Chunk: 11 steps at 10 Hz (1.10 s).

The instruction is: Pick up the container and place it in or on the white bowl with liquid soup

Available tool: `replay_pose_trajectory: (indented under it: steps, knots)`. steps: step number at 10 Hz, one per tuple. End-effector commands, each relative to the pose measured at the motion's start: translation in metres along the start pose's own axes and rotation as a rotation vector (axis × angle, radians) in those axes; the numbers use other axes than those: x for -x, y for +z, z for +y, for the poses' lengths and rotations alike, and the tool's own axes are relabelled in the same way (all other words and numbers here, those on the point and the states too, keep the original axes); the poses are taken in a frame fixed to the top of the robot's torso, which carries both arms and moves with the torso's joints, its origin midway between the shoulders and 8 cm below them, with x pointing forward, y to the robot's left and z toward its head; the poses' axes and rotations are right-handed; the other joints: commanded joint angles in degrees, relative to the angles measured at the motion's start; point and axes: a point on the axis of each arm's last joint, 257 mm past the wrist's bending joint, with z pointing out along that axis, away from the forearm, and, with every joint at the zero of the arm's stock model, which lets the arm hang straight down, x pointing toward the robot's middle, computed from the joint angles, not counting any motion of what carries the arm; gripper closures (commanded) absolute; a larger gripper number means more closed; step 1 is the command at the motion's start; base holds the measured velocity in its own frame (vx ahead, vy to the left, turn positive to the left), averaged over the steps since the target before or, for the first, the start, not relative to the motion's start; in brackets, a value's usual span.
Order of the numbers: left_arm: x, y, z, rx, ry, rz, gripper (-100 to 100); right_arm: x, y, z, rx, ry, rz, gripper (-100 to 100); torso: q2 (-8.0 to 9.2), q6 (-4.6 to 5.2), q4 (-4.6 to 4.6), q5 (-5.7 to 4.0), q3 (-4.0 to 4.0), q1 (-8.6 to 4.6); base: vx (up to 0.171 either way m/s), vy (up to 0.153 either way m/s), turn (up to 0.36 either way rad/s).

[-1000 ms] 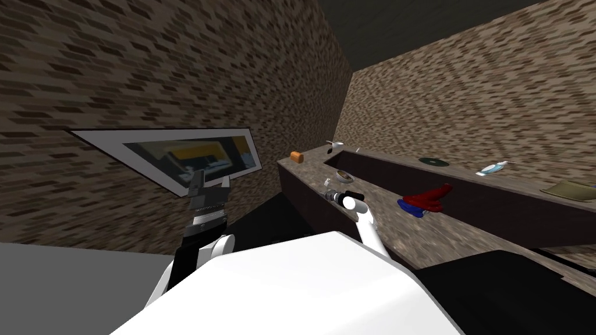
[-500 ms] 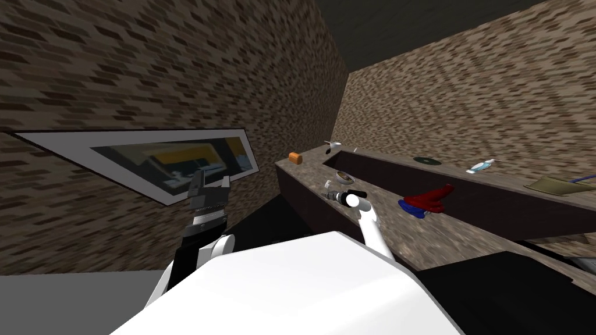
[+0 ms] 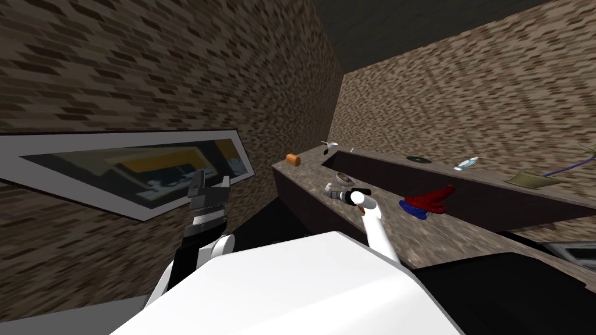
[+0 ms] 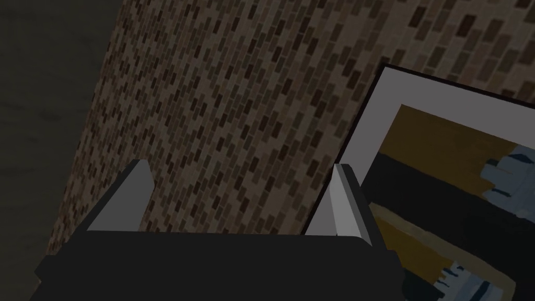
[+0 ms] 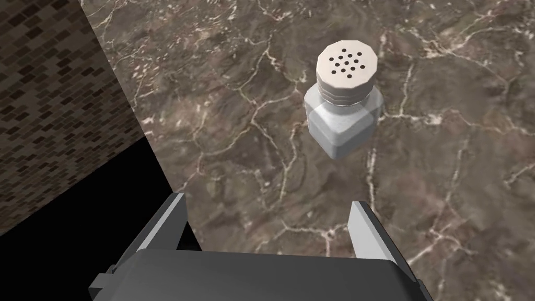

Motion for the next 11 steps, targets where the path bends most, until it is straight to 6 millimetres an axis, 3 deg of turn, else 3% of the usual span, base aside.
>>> replay_pose_trajectory:
  steps: [1, 6, 7, 8, 10, 11]
  knots:
    - [0.0, 0.0, 0.0, 0.0, 0.0, 0.0, 0, -0.002, -0.006, 0.008, -0.002, 0.051, -0.02, -100, 0.0, 0.0, 0.0, 0.0, 0.0, 0.0, 0.164, 0.04, -0.102]
    - [0.0, 0.0, 0.0, 0.0, 0.0, 0.0, 0, -0.011, -0.019, 0.024, 0.008, 0.119, -0.032, -100, 0.09, -0.01, 0.01, -0.02, 0.05, -0.11, 0.11, 0.018, -0.07]
    - [0.0, 0.0, 0.0, 0.0, 0.0, 0.0, 0, -0.011, -0.019, 0.024, 0.008, 0.124, -0.034, 0, 0.28, -0.02, 0.04, -0.03, 0.14, -0.12, 0.01, 0.0, 0.004]
    - [0.0, 0.0, 0.0, 0.0, 0.0, 0.0, 0, -0.008, -0.011, 0.025, 0.01, 0.124, -0.031, -100, 0.44, -0.02, 0.08, -0.03, 0.24, -0.12, 0.034, 0.005, 0.011]
    - [0.0, 0.0, 0.0, 0.0, 0.0, 0.0, 0, -0.006, -0.01, 0.025, 0.009, 0.125, -0.033, -100, 0.46, -0.01, 0.09, -0.03, 0.25, -0.06, 0.016, 0.013, -0.011]
    - [0.0, 0.0, 0.0, 0.0, 0.0, 0.0, 0, -0.006, -0.009, 0.025, 0.01, 0.124, -0.031, 100, 0.51, -0.01, 0.1, -0.02, 0.28, -0.08, 0.0, 0.0, 0.0]
